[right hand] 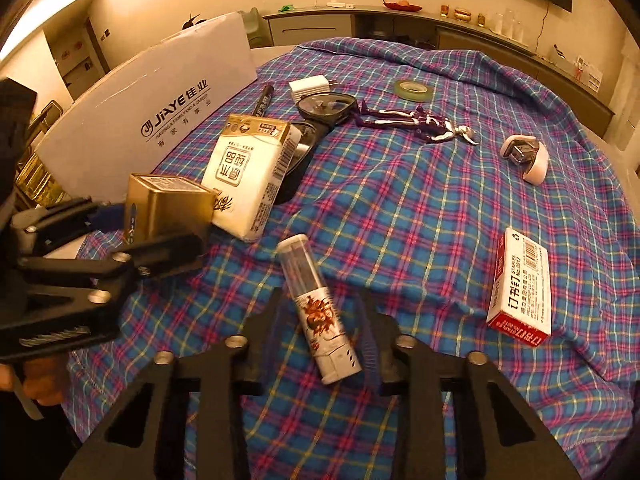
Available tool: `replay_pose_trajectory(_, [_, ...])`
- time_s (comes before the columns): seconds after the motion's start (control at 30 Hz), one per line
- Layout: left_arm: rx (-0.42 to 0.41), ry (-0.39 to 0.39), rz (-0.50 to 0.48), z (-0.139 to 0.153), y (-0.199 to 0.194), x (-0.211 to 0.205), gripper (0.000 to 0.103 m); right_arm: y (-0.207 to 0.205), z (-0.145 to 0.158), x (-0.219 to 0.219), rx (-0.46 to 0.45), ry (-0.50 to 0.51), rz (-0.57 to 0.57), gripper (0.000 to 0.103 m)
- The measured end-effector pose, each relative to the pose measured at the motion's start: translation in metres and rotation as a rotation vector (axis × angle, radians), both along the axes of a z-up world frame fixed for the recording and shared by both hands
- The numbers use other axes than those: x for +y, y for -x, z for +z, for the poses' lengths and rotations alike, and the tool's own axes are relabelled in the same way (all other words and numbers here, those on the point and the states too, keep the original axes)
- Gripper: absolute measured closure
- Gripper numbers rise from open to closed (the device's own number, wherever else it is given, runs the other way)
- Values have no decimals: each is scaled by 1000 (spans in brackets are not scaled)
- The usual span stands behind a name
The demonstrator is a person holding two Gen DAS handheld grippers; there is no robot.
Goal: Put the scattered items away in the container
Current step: 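Grasp the gold tin with the left tool while the right tool grasps the clear tube, then carry the gold tin and clear tube over the white box with both tools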
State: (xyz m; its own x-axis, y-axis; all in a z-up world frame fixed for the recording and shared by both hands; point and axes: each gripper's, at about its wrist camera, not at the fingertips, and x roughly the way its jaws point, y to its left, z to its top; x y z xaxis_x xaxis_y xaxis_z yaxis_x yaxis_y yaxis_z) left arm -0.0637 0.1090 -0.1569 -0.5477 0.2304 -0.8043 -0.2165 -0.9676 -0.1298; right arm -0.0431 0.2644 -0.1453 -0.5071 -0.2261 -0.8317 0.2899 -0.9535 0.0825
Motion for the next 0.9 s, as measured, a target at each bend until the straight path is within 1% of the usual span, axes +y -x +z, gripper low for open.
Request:
replay_pose_trajectory(0.03, [-9,-24,9,-3,2,-3,45,1,0,-2,0,-4,6,78])
replay_pose_trajectory(0.07, [-15,-42,20,-5,3,-6,46,0,0,-4,0,-11,14,80])
replay_pose_trajectory(0.1, [-14,-51,32,-6,4,-8,50,-1,0,-6,1,-16,20,83])
replay_pose_trajectory(0.23, [-1,-75,50,-1,3,-15,51,-8,1,-12,8,-26,32,83])
replay_pose_trajectory(0.4, [33,-91,40,16,-5,-21,52,-14,11,-8,24,38,9,83])
replay_pose_trajectory(0.5, [65,-83,28,26,-10,-21,52,-17,18,-8,26,81,3,83])
replay_pose_trajectory(0.57, [86,-80,20,34,-13,-21,52,-20,23,-11,33,97,8,83])
replay_pose_trajectory(0.77, [136,-111,13,57,-17,-30,52,-29,35,-25,57,136,40,83])
replay_pose_trajectory(0.9, [152,-130,18,67,-21,-38,52,-34,43,-30,69,163,48,83])
